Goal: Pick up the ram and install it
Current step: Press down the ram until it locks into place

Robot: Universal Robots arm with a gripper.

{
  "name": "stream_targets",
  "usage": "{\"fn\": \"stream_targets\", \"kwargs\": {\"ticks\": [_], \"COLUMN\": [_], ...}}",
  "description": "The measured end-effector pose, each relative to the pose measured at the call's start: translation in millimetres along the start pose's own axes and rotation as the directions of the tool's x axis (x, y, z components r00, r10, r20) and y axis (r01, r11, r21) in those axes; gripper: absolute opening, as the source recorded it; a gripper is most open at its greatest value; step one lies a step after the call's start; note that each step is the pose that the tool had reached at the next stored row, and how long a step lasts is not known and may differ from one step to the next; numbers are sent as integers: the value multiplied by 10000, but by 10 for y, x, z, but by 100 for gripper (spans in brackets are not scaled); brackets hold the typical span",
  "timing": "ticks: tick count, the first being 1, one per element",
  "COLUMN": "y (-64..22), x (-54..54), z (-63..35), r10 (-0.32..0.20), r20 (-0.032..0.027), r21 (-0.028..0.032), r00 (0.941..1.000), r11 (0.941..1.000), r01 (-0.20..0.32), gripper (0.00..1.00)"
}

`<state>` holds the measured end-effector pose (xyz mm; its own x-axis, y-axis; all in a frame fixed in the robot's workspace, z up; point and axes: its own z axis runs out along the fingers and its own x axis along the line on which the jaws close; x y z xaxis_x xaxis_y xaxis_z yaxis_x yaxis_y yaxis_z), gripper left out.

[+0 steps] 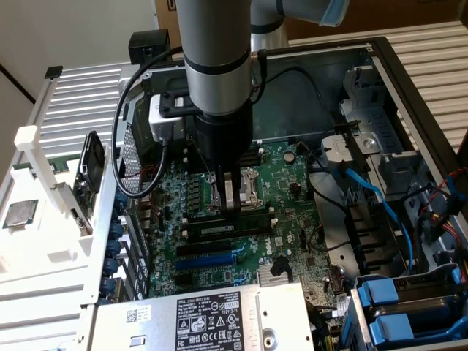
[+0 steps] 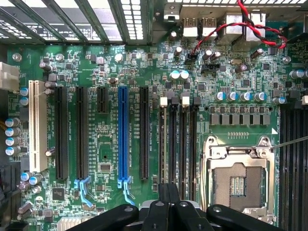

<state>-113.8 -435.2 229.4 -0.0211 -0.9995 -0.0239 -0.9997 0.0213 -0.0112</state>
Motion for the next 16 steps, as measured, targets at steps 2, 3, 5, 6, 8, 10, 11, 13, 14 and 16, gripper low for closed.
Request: {"fn": "stream_targets", "kwargs": {"ticks": [2,3,5,6,8,10,11,13,14,16], "y": [0,0,-2,-7,-17,-25,-28,-30,-32,-33], "x": [1,4,11,14,16,15,16,15,15,16], "z": [1,2,3,3,3,4,3,3,4,4], "r10": [1,1,2,4,6,4,3,5,4,4], "r20": [-1,0,-2,-2,-2,-1,-2,-3,-3,-3], "r21": [-21,-37,-68,-82,-93,-96,-100,-112,-124,-135], "r00": [10000,10000,10000,10000,10000,10000,10000,10000,10000,10000], "r11": [10000,10000,10000,10000,10000,10000,9999,9999,9999,9999], "r01": [-1,-1,-2,-4,-6,-4,-3,-5,-4,-4], "gripper": [11,11,11,11,11,11,11,11,11,11]}}
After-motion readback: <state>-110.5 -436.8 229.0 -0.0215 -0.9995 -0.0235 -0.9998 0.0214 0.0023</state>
